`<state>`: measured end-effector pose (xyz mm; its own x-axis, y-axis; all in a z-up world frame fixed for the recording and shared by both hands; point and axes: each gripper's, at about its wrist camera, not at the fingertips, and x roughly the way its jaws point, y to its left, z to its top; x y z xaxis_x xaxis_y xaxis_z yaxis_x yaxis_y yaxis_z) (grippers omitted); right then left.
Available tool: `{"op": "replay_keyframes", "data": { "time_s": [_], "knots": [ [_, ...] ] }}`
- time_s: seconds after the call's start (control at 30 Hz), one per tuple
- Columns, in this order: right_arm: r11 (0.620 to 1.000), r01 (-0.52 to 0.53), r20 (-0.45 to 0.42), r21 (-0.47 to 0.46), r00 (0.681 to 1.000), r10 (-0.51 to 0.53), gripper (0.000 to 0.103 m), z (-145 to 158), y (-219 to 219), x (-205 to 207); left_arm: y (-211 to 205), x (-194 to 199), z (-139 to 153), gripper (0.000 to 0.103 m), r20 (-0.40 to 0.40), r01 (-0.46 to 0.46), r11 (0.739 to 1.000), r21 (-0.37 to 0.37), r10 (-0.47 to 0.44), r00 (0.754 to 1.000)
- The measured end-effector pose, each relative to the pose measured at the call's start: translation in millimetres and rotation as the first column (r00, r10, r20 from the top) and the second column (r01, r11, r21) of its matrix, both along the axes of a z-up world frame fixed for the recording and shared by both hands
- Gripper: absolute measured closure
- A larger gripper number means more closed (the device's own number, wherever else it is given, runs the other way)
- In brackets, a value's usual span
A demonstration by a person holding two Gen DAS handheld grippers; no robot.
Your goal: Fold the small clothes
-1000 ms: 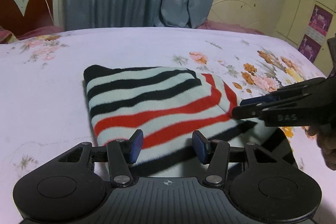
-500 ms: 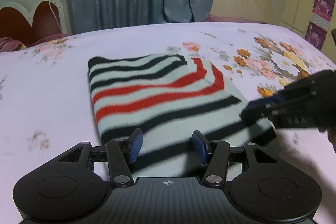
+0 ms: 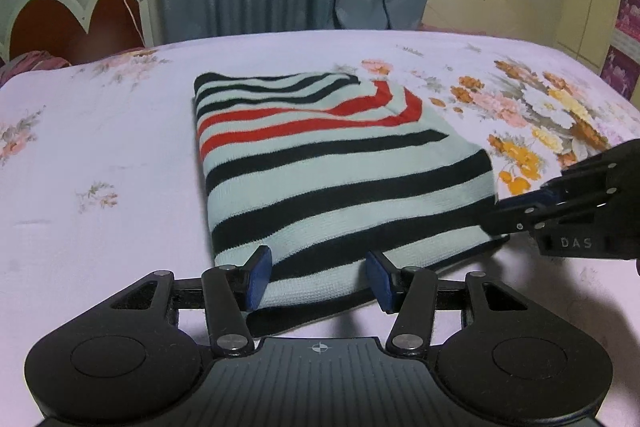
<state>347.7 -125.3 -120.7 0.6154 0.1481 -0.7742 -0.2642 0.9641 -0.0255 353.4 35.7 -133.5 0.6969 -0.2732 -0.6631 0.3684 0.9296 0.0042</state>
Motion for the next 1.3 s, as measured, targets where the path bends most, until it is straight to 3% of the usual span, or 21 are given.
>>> {"op": "replay_keyframes", "data": {
  "time_s": [0.27,0.5,0.8,0.93,1.1,1.13,1.17,1.2,1.23,1.3],
  "knots": [
    [0.996,0.046,-0.001,0.078,0.999,-0.046,0.081,-13,-10,5,-8,-1,-9,0.051,0.021,-0.015,0.999,0.029,0.015,1.0],
    [0.991,0.055,0.007,0.125,0.998,-0.056,0.084,-10,-18,-1,-13,-3,-3,0.051,0.016,-0.029,0.999,0.037,0.028,0.999],
    [0.992,0.053,0.013,0.11,0.998,-0.055,0.086,-9,-17,-1,-18,-7,-4,0.051,0.014,-0.052,0.995,0.081,0.051,0.999],
    [0.988,0.062,-0.012,0.145,0.998,-0.061,0.085,-2,-22,-2,-18,-15,1,0.051,0.024,-0.073,0.993,0.09,0.072,0.997],
    [0.981,0.068,0.0,0.182,0.998,-0.069,0.068,13,-39,-29,-12,-35,2,0.046,0.018,-0.117,0.99,0.083,0.115,0.993],
    [0.979,0.076,0.003,0.188,0.997,-0.077,0.055,14,-43,-35,-11,-38,0,0.03,0.01,-0.13,0.988,0.079,0.129,0.992],
    [0.977,0.088,0.004,0.196,0.996,-0.091,0.034,16,-48,-41,-10,-44,-1,0.018,0.014,-0.145,0.987,0.073,0.145,0.989],
    [0.974,0.099,0.009,0.206,0.995,-0.103,0.025,18,-52,-47,-9,-50,0,0.017,0.024,-0.16,0.985,0.066,0.158,0.987],
    [0.971,0.1,0.015,0.216,0.994,-0.106,0.017,21,-55,-55,-9,-57,1,0.017,0.028,-0.164,0.985,0.059,0.163,0.986],
    [0.969,0.095,0.014,0.229,0.995,-0.101,0.016,25,-59,-66,-10,-71,7,0.011,0.031,-0.172,0.984,0.046,0.171,0.985]
  ]
}}
